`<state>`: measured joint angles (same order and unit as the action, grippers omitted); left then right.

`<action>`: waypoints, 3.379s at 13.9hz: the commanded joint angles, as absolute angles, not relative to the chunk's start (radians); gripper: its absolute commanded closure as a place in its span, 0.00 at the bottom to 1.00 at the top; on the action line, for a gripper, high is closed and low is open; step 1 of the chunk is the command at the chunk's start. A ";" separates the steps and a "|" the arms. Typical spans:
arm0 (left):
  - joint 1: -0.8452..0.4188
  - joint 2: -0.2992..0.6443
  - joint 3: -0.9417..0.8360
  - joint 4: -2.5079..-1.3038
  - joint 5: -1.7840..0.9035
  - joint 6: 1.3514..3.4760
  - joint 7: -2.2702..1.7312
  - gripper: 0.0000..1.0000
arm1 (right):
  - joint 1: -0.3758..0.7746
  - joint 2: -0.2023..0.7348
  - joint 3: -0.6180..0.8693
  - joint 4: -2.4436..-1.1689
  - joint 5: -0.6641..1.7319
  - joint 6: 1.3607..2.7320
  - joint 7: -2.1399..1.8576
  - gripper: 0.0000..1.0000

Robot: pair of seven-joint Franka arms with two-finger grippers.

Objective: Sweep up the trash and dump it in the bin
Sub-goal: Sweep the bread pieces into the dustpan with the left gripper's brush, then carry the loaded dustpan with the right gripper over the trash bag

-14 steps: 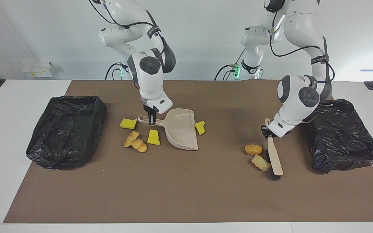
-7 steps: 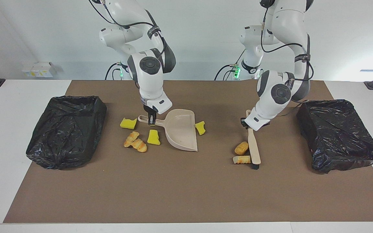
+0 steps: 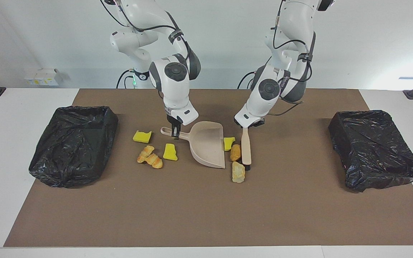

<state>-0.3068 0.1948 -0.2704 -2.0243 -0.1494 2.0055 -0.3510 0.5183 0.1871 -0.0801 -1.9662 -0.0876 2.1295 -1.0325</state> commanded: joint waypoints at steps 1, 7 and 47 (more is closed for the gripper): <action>-0.376 0.160 -0.253 -2.059 -0.198 2.036 -0.368 1.00 | 0.548 0.212 -0.078 -1.976 -0.097 2.181 -0.956 1.00; -0.417 0.092 -0.250 -2.027 -0.255 1.958 -0.339 1.00 | 0.554 0.219 -0.078 -1.977 -0.098 2.194 -0.934 1.00; -0.312 -0.041 -0.247 -1.980 -0.230 1.774 -0.261 1.00 | 0.344 0.081 -0.080 -1.959 -0.083 1.977 -1.185 1.00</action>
